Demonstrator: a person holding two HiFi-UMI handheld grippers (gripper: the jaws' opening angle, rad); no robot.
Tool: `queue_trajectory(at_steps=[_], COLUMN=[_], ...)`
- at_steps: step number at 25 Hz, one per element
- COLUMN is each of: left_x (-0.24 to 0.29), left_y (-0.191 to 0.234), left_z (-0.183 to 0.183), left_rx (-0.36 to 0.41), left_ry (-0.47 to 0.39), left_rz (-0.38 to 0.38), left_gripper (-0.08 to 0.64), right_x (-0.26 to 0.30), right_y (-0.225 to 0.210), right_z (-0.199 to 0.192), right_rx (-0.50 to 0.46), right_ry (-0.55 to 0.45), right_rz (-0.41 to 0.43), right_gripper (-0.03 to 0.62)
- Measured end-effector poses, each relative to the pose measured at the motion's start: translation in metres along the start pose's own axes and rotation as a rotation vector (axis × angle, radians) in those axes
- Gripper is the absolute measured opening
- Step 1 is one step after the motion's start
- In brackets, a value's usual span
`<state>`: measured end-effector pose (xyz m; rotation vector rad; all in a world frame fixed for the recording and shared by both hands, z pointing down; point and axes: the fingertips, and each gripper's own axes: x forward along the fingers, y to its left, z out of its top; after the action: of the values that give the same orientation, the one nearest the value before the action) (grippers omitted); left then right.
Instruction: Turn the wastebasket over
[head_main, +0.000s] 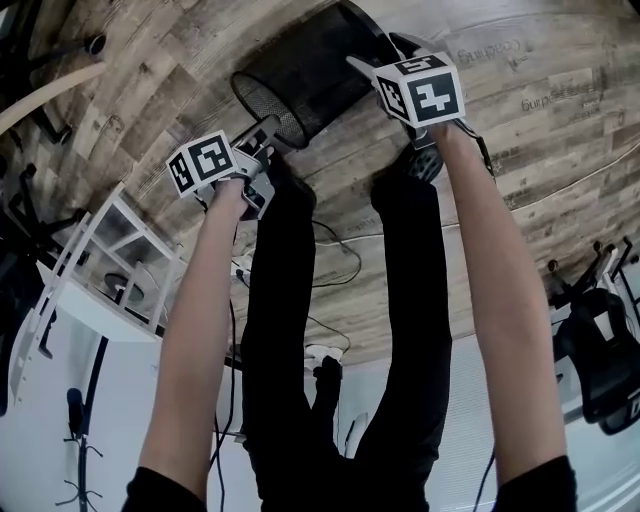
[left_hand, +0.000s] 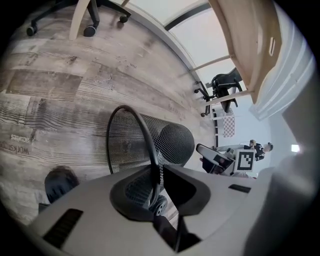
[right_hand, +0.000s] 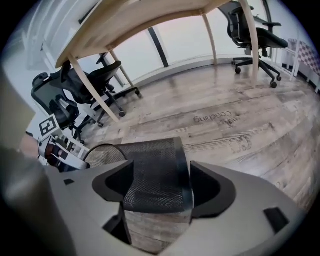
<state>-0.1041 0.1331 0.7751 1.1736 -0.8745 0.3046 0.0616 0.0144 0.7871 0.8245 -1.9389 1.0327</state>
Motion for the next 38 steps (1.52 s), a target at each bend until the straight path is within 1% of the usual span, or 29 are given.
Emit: queue_trajectory(at_steps=[3,6,10,12,14,16,21,23,24,31,34,38], left_x=[-0.001,0.001,0.001,0.001,0.002,0.004,0.005,0.006,0.006,0.019,0.027,0.041], left_y=[0.0,-0.001,-0.001,-0.001,-0.002,-0.004,-0.005,-0.005,-0.006,-0.03,-0.042,-0.06], left_z=[-0.002,-0.002,-0.001,-0.003,-0.005,-0.01,-0.022,-0.024,-0.025,-0.03,-0.027,-0.017], left_rx=[-0.005,-0.006,-0.033,-0.04,-0.023,0.005,0.074,0.101,0.111,0.191,0.208,0.233], left_ry=[0.004,0.009,-0.003,-0.006,-0.002,0.01,0.038,0.053,0.062,0.122,0.129,0.109], left_rz=[0.007,0.006,0.001,0.001,0.01,0.024,0.042,0.045,0.044,0.006,-0.014,-0.048], left_gripper=[0.069,0.071,0.071,0.074,0.075,0.077,0.075,0.074,0.074,0.072,0.072,0.073], right_x=[0.01,0.015,0.017,0.016,0.014,0.012,0.005,0.001,-0.001,-0.028,-0.044,-0.067], right_y=[-0.008,-0.012,-0.012,-0.012,-0.013,-0.013,-0.011,-0.011,-0.011,-0.032,-0.045,-0.063], right_z=[-0.006,-0.008,-0.011,-0.012,-0.013,-0.016,-0.036,-0.045,-0.049,-0.066,-0.058,-0.036], right_rx=[-0.015,-0.017,0.04,0.049,0.037,0.014,-0.065,-0.09,-0.088,0.006,0.014,-0.002], right_ry=[0.038,0.041,0.018,-0.003,-0.016,-0.002,0.097,0.13,0.143,0.172,0.15,0.078], right_rz=[-0.008,0.016,0.075,0.09,0.094,0.097,0.108,0.101,0.096,0.048,0.013,-0.043], right_gripper=[0.334,0.336,0.334,0.334,0.334,0.334,0.333,0.333,0.333,0.331,0.311,0.284])
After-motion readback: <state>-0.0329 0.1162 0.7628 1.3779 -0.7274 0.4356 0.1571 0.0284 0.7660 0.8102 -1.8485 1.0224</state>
